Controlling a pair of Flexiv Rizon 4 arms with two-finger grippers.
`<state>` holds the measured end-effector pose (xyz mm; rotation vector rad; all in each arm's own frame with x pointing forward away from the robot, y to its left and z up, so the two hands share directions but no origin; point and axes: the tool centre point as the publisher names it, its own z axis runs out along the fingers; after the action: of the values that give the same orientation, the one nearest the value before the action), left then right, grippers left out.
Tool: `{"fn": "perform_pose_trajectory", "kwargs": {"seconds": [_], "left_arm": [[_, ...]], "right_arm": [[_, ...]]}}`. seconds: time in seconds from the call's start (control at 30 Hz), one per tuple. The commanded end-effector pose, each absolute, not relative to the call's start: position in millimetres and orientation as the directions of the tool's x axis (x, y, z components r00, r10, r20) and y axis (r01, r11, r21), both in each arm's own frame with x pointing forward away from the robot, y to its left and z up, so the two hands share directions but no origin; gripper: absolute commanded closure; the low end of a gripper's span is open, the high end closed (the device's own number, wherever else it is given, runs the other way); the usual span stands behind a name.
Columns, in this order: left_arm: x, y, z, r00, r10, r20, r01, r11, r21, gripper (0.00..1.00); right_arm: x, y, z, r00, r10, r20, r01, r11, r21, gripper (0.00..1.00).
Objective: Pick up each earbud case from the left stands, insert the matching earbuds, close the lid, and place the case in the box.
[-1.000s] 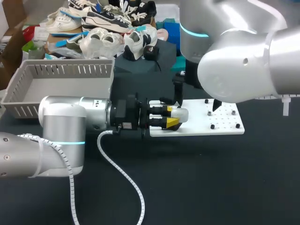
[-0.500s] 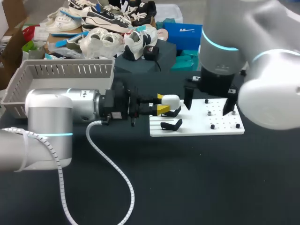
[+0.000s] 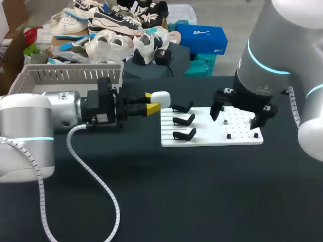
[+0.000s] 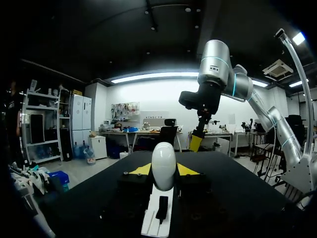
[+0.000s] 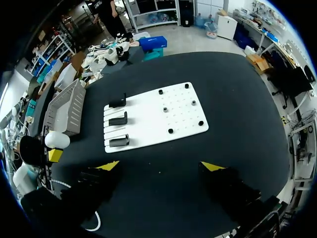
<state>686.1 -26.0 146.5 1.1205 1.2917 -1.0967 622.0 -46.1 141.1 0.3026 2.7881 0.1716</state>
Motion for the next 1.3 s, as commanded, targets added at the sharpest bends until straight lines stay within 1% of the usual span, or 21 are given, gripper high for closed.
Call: {"fn": "perform_pose_trajectory", "kwargs": {"seconds": [0.03, 0.2, 0.47, 0.67, 0.93, 1.07, 1.3], "left_arm": [[685, -7, 152, -0.017, 0.04, -0.999, 0.963, 0.27, -0.005, 1.0], [703, 17, 153, -0.049, 0.054, -0.997, 0.927, 0.373, -0.026, 1.0], [736, 65, 142, -0.089, 0.115, -0.989, 0.842, 0.539, -0.013, 1.0], [766, 84, 129, -0.141, 0.142, -0.98, 0.765, 0.644, -0.017, 1.0], [805, 100, 121, -0.167, 0.158, -0.973, 0.686, 0.728, 0.001, 1.0], [817, 117, 108, -0.207, 0.152, -0.967, 0.63, 0.776, -0.012, 1.0], [813, 146, 84, -0.279, 0.158, -0.947, 0.547, 0.837, -0.022, 1.0]], "right_arm": [[620, -47, 140, -0.912, 0.233, -0.339, 0.189, 0.969, 0.156, 0.0], [620, -47, 140, -0.912, 0.233, -0.339, 0.189, 0.969, 0.156, 0.0], [620, -47, 140, -0.912, 0.233, -0.339, 0.189, 0.969, 0.156, 0.0], [620, -47, 140, -0.912, 0.233, -0.339, 0.189, 0.969, 0.156, 0.0], [620, -47, 140, -0.912, 0.233, -0.339, 0.189, 0.969, 0.156, 0.0], [620, -47, 140, -0.912, 0.233, -0.339, 0.189, 0.969, 0.156, 0.0], [620, -47, 140, -0.912, 0.233, -0.339, 0.189, 0.969, 0.156, 0.0]]}}
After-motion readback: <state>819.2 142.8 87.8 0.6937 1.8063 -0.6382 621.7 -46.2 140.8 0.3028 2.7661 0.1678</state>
